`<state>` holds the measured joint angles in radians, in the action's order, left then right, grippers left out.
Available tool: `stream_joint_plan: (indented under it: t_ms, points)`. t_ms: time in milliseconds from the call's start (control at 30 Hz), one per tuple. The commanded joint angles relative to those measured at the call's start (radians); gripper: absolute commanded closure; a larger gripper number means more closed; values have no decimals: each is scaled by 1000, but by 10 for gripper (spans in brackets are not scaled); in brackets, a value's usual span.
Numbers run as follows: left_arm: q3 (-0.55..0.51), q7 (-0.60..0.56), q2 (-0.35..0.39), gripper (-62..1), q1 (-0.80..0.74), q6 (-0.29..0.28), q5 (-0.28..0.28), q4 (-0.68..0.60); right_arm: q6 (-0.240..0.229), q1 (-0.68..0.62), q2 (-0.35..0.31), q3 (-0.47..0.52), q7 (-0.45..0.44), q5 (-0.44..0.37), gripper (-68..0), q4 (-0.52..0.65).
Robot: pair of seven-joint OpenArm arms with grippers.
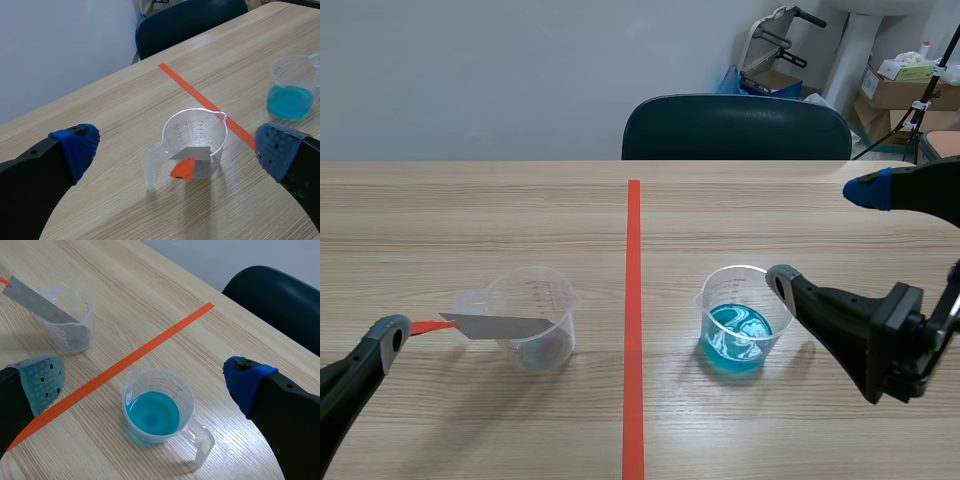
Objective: Do the redox reaction experiment
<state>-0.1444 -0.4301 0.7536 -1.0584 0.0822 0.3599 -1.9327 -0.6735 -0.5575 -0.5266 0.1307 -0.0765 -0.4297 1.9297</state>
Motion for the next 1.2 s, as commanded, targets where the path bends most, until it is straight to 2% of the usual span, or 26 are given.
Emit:
stream_joint_plan:
  t_ms: [0, 300, 467, 633, 833, 900, 1000, 1167]
  points:
    - [0, -10, -8, -623, -3, 4, 6, -11, 0, 9, -10, 11, -15, -8, -679, 0]
    - [0, 30, -11, -623, -2, 4, 6, -11, 1, 61, -10, -55, 12, -7, -679, 0]
    - [0, 31, -27, -623, -2, 5, 7, -11, 35, 137, 9, -147, 52, 16, -679, 0]
    - [0, 93, -28, -623, -3, 4, 25, -6, 69, 233, 52, -278, 103, 77, -679, -7]
    - [0, 113, -86, -623, -13, -4, 24, 56, 89, 373, 98, -456, 164, 117, -679, -53]
    - [0, 101, -96, -623, -26, -8, 24, 72, 109, 421, 116, -515, 175, 117, -679, -84]
    - [0, 44, -100, -623, -64, -29, 24, 82, 113, 497, 140, -606, 176, 119, -679, -143]
    - [0, -18, -117, -623, -130, -29, 25, 83, 140, 610, 183, -758, 175, 155, -679, -243]
